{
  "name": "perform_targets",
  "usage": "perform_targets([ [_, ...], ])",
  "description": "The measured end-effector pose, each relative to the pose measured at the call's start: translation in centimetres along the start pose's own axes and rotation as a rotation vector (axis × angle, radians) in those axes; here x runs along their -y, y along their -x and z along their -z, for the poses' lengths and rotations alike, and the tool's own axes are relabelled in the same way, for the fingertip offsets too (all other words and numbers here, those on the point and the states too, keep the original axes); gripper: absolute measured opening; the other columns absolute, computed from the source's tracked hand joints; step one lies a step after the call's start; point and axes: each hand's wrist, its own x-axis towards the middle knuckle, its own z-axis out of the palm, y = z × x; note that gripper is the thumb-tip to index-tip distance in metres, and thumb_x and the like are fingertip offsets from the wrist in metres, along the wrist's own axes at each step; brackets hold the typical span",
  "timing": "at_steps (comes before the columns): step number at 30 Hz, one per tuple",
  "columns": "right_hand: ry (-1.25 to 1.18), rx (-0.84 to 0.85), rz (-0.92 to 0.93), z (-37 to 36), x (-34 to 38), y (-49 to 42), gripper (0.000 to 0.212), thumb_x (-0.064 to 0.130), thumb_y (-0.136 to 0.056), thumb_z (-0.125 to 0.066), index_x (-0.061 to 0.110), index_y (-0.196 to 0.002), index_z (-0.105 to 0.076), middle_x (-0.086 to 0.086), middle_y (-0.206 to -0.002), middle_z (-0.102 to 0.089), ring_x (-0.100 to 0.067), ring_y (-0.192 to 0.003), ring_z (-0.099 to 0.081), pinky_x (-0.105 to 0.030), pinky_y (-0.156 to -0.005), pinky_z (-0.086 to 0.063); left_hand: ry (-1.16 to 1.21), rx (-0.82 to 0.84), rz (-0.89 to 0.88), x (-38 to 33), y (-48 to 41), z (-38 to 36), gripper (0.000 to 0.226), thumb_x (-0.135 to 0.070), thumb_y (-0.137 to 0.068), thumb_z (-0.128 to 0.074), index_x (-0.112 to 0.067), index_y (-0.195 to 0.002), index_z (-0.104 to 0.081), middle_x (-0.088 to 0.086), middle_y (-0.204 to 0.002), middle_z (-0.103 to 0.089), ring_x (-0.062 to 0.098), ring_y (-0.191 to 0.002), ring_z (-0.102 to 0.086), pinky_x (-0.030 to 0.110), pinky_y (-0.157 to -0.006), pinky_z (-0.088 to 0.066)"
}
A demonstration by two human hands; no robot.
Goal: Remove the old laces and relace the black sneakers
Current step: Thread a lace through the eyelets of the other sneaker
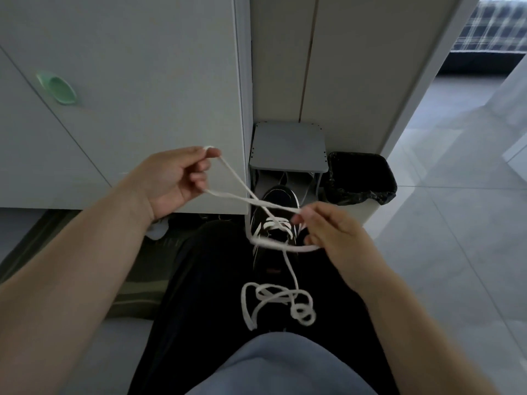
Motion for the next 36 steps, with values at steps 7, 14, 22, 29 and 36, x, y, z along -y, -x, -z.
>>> perform_targets([
  [7, 0.000, -0.124, -0.051, 3.2, -1.4, 1.6, 0.021, 0.020, -0.094, -0.050, 0.017, -0.081, -0.065, 0.014, -0.056, -0.055, -0.003, -0.057, -0.051, -0.010, -0.056, -0.043, -0.547, -0.437, -0.113, 4.5, -2.9, 3.9, 0.026, -0.009, -0.098, -0.038, 0.000, -0.090, -0.061, 0.005, -0.067, -0.043, 0.012, -0.047, -0.033, 0.021, -0.046, -0.028],
  [14, 0.195, 0.062, 0.127, 1.2, -1.1, 0.1, 0.013, 0.028, -0.091, -0.055, 0.029, -0.085, -0.067, 0.003, -0.056, -0.048, -0.012, -0.051, -0.041, -0.021, -0.051, -0.033, -1.213, -0.136, -0.577, 6.1, -0.4, -0.3, 0.041, -0.024, -0.091, -0.050, -0.012, -0.130, -0.048, 0.008, -0.129, -0.052, 0.023, -0.121, -0.046, 0.028, -0.102, -0.030],
  [22, 0.325, 0.126, 0.162, 1.4, -0.8, -1.6, 0.012, 0.021, -0.090, -0.060, 0.027, -0.090, -0.070, 0.004, -0.072, -0.066, -0.007, -0.064, -0.059, -0.016, -0.060, -0.044, -1.201, 0.308, -0.418, 5.7, 2.6, -5.2, 0.015, -0.038, -0.092, -0.050, -0.031, -0.101, -0.061, -0.008, -0.073, -0.061, 0.002, -0.064, -0.054, 0.018, -0.061, -0.039],
  [29, 0.396, 0.098, 0.030, 3.4, -3.5, -1.0, 0.017, 0.021, -0.093, -0.055, 0.024, -0.103, -0.069, 0.024, -0.064, -0.060, 0.008, -0.060, -0.054, -0.007, -0.060, -0.038, -1.309, 0.102, -0.415, 4.2, 3.4, 0.0, 0.018, -0.029, -0.089, -0.055, -0.035, -0.074, -0.064, -0.011, -0.071, -0.063, 0.001, -0.070, -0.056, 0.018, -0.061, -0.038],
  [36, 0.511, 0.183, 0.122, -0.1, -2.7, -1.2, 0.027, 0.013, -0.093, -0.054, 0.023, -0.115, -0.066, 0.018, -0.100, -0.064, 0.003, -0.097, -0.059, -0.010, -0.089, -0.042, -1.461, 0.156, -0.389, 6.7, 3.4, 0.4, 0.032, -0.028, -0.089, -0.058, -0.021, -0.120, -0.059, -0.010, -0.117, -0.053, 0.006, -0.112, -0.048, 0.013, -0.093, -0.031],
])
